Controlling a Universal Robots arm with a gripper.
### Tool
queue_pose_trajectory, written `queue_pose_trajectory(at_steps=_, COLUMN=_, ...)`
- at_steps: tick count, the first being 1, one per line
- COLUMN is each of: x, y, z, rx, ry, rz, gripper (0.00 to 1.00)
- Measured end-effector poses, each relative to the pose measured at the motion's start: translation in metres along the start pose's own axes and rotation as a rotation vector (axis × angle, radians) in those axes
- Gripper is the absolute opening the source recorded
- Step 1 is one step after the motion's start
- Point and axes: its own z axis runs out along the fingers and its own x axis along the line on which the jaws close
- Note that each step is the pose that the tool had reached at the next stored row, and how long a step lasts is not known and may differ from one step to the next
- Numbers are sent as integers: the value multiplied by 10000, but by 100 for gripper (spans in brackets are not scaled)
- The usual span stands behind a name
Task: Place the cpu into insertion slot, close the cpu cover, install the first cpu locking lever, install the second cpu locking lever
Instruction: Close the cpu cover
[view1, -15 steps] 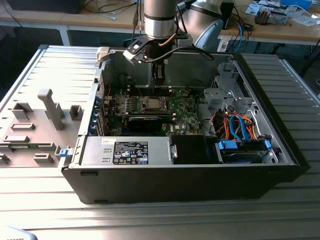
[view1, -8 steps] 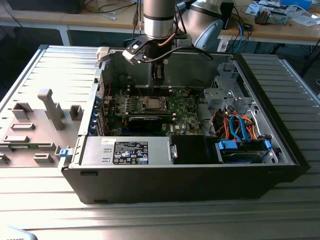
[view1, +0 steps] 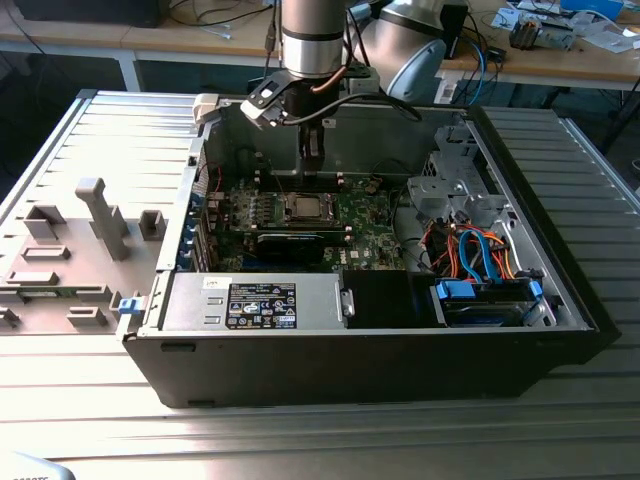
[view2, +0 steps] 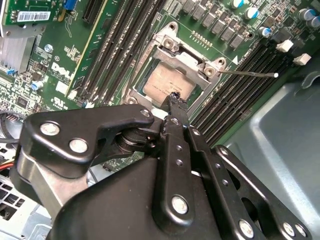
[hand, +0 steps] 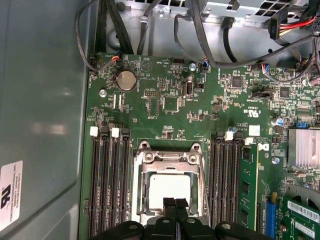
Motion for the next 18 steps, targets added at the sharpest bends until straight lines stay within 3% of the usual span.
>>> queue_pose_trajectory(at_steps=18, x=6, y=-116, z=1, rx=0, ry=0, rz=0, gripper=11)
